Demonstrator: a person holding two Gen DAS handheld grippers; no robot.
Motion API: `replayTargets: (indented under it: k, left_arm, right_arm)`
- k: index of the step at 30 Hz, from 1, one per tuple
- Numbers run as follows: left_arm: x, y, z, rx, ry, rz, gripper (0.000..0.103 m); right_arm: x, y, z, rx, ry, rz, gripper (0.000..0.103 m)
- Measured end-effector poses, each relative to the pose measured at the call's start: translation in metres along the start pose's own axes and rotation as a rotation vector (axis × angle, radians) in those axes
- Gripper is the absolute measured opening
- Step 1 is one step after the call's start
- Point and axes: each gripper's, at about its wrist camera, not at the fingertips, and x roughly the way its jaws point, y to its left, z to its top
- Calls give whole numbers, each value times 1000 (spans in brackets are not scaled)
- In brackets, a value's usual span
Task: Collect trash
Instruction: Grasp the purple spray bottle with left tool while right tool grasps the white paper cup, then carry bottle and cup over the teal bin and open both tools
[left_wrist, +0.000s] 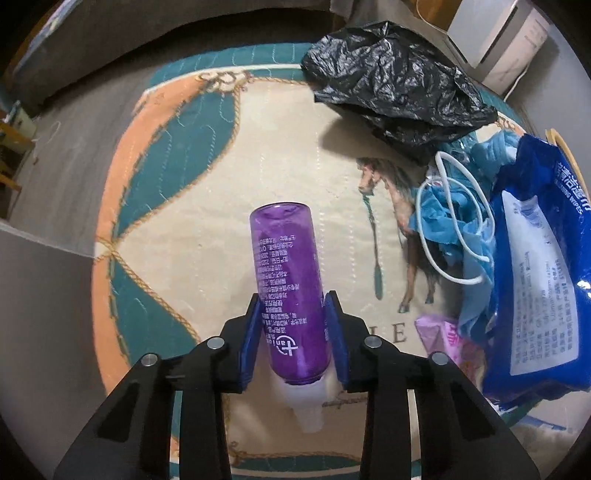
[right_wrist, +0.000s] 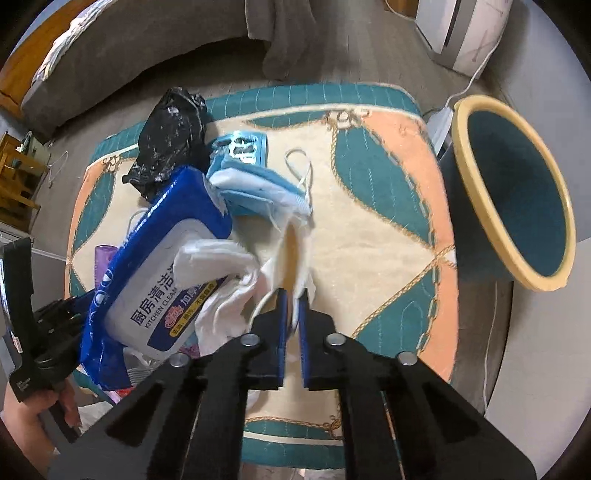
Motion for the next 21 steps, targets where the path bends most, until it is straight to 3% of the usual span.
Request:
replayTargets:
  k: [9,21]
  left_arm:
    - [-39,4,12,-18,-168,56,35]
    - [-108,-17,26,57,-403,-5,33]
  right_arm:
    - [-35,-21,11,40,-110,-9,3]
    - [-85,-62,29,125,-286,16,3]
